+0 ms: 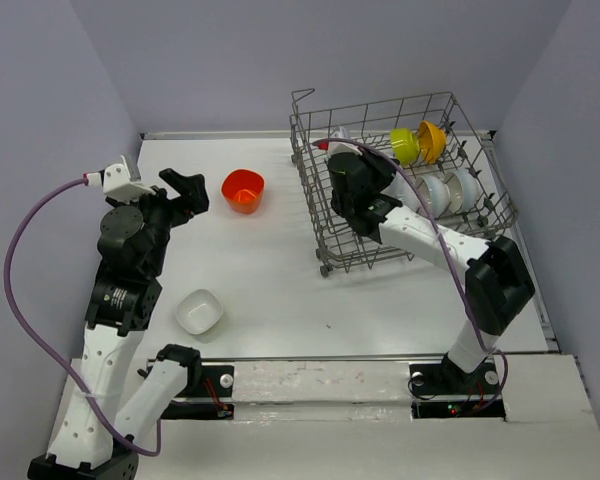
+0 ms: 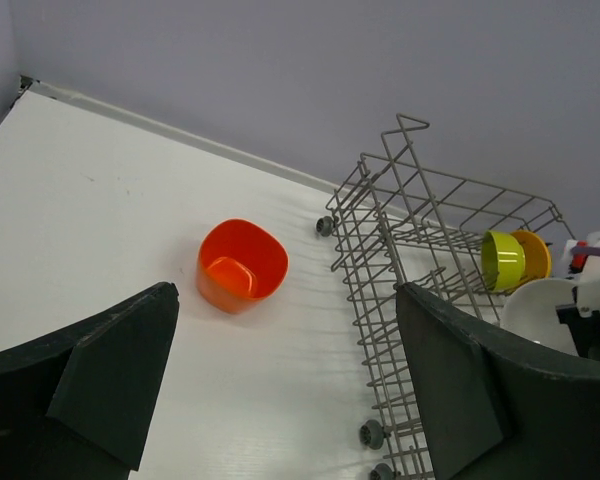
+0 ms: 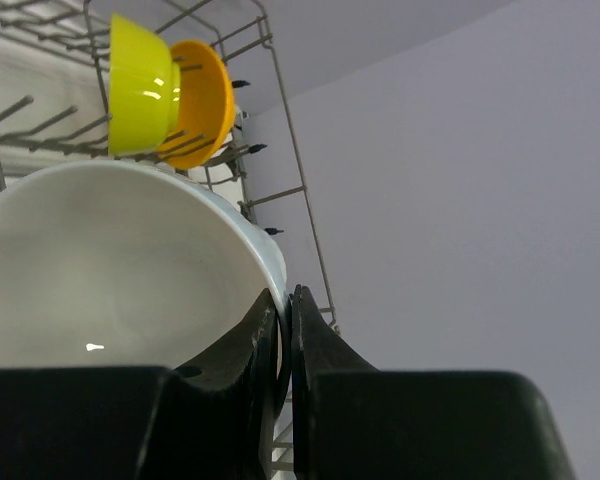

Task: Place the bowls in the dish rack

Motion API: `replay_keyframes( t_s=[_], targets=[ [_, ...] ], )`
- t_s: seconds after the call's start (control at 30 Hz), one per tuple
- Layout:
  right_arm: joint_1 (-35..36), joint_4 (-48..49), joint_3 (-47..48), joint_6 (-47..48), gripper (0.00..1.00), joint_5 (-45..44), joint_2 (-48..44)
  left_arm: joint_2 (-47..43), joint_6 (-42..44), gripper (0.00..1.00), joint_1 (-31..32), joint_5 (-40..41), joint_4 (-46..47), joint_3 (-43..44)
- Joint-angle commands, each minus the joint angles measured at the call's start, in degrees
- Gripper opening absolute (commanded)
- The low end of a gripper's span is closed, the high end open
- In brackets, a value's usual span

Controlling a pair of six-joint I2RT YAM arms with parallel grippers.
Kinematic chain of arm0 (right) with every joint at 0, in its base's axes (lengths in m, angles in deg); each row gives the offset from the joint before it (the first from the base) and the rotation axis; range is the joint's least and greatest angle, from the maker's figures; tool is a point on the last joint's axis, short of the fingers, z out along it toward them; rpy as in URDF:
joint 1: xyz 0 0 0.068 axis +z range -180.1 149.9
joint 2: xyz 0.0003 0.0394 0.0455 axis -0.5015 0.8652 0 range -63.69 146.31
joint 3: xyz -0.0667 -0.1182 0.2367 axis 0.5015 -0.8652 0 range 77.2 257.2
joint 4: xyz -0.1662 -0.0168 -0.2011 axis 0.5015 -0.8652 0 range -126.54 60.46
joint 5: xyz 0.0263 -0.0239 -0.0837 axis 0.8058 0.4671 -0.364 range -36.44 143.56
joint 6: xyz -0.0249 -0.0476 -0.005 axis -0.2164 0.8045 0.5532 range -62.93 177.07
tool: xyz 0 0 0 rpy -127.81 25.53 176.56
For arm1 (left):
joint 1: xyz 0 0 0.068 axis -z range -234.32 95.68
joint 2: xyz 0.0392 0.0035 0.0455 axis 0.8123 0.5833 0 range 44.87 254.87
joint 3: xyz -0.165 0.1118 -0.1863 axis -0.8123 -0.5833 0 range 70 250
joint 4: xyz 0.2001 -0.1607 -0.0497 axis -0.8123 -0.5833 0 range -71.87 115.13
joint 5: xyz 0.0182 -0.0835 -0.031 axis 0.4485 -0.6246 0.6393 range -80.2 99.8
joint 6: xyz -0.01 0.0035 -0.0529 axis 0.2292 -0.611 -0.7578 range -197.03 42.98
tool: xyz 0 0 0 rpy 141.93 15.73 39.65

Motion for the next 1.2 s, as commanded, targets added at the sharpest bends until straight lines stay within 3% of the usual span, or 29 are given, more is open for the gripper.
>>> replay_keyframes(
  t_s=[0.0, 0.37, 0.63, 0.83, 1.17],
  targets=[
    [-0.36, 3.25, 6.76, -3.07, 0.01, -1.93, -8.3, 1.33, 0.66, 0.99, -0.27, -2.52, 2.52, 0.85],
    [12.45, 2.11, 13.97, -6.32, 0.01, -2.02, -20.19, 12.22, -7.33, 0.95, 1.92, -18.69, 8.84, 5.23],
    [18.01, -6.15, 15.65, -13.7, 0.01, 0.79, -21.95, 20.3, -10.59, 0.93, 15.27, -14.66, 10.25, 14.9],
    [19.76, -12.65, 16.35, -20.2, 0.01, 4.83, -22.83, 24.52, -12.87, 0.88, 20.99, -13.69, 11.22, 18.68],
    [21.08, -13.8, 17.05, -20.82, 0.01, 5.45, -21.95, 28.75, -13.14, 0.82, 27.94, -10.62, 12.79, 21.06]
  ],
)
